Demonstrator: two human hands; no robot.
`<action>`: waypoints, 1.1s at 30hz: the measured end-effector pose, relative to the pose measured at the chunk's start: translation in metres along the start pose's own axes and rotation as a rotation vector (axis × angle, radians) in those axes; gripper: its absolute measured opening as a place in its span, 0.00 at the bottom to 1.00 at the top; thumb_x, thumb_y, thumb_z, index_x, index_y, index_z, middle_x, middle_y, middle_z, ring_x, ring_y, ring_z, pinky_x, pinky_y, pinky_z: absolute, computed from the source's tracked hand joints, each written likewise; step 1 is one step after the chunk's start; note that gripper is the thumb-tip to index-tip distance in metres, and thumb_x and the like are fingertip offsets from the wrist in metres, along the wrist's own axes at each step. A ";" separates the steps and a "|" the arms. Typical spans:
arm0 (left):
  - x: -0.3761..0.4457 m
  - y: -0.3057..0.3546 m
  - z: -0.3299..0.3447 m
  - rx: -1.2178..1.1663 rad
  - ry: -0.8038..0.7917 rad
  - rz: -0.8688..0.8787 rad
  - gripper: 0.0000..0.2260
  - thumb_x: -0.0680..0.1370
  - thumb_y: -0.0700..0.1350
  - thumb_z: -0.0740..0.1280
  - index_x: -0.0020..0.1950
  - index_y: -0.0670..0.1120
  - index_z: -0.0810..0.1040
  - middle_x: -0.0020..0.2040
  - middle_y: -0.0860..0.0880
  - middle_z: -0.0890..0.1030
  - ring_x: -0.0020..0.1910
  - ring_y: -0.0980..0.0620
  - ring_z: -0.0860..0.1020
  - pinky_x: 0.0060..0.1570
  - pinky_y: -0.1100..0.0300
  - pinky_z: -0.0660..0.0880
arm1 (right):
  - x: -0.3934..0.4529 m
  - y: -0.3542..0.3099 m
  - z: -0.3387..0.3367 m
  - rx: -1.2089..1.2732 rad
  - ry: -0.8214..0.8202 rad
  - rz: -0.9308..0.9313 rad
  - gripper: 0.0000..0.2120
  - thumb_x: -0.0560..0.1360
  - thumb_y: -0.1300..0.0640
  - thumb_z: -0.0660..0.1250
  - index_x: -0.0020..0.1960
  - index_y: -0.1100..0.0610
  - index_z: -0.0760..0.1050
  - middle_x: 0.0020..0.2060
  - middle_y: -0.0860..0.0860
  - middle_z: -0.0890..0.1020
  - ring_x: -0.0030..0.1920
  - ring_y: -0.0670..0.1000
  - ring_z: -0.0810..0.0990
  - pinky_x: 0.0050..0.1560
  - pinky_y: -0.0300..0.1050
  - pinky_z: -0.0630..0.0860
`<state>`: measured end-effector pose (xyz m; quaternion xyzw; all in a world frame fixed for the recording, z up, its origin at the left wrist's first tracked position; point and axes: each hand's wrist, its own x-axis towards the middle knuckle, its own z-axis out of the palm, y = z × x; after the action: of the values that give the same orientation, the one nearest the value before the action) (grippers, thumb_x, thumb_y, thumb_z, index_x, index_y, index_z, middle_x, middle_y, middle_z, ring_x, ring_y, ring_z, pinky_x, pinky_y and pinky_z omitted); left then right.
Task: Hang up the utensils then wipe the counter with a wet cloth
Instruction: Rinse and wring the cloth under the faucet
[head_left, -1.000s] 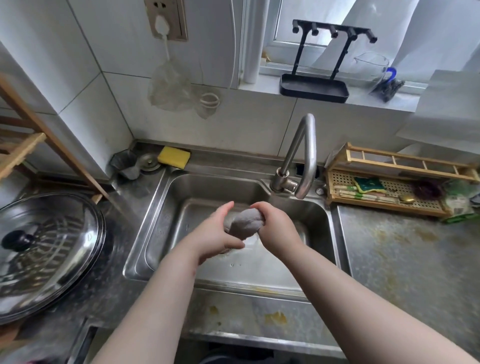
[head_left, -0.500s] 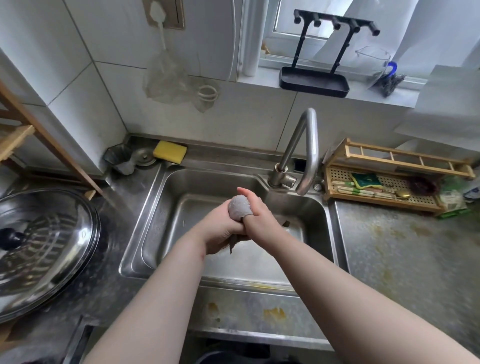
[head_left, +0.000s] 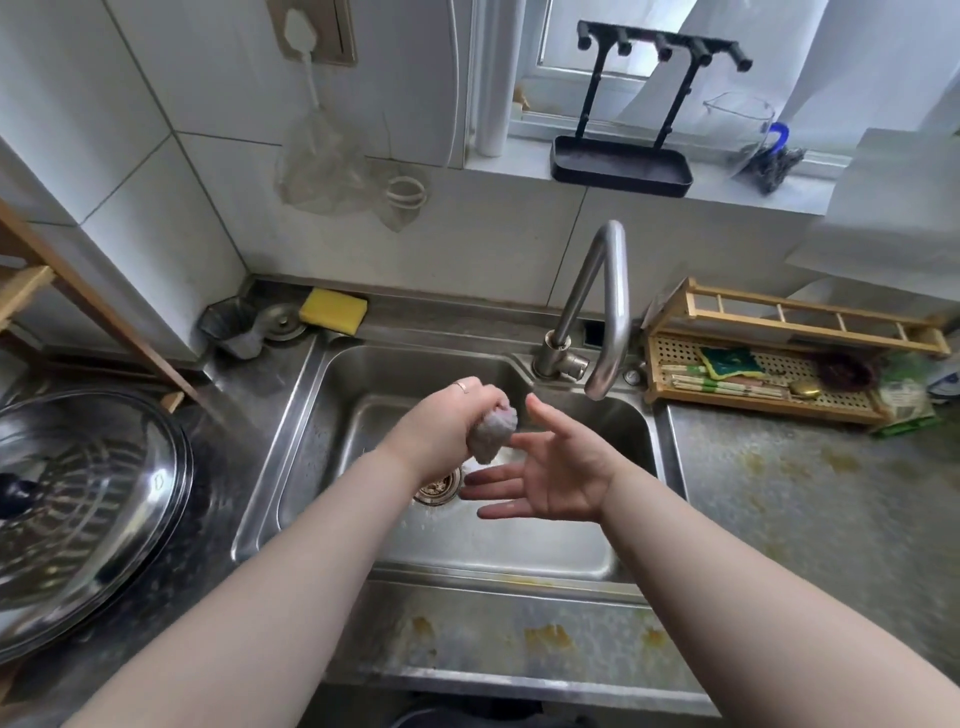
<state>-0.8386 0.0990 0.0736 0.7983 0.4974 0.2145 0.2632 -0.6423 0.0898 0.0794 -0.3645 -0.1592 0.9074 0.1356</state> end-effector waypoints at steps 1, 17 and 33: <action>0.002 0.000 0.000 0.050 -0.029 0.099 0.17 0.70 0.40 0.72 0.57 0.53 0.77 0.48 0.54 0.74 0.46 0.51 0.77 0.46 0.55 0.76 | 0.001 -0.002 -0.001 -0.005 -0.067 0.014 0.48 0.66 0.38 0.78 0.77 0.60 0.64 0.67 0.70 0.74 0.68 0.71 0.73 0.61 0.64 0.78; 0.021 0.011 0.012 0.708 -0.464 0.089 0.08 0.77 0.43 0.65 0.55 0.45 0.78 0.51 0.47 0.83 0.50 0.43 0.82 0.44 0.53 0.78 | 0.041 -0.009 0.015 -0.789 0.393 0.112 0.09 0.74 0.70 0.66 0.39 0.59 0.72 0.31 0.54 0.74 0.26 0.48 0.67 0.24 0.35 0.60; 0.029 0.004 0.017 0.570 -0.569 -0.328 0.06 0.72 0.41 0.62 0.44 0.50 0.76 0.42 0.52 0.77 0.41 0.46 0.76 0.43 0.55 0.76 | 0.063 0.001 0.030 -1.917 0.789 0.023 0.11 0.80 0.58 0.62 0.59 0.54 0.79 0.55 0.53 0.84 0.55 0.58 0.82 0.47 0.48 0.76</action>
<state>-0.8133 0.1203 0.0652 0.7768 0.5647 -0.2046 0.1894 -0.7075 0.1061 0.0606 -0.5922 -0.7555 0.2171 -0.1775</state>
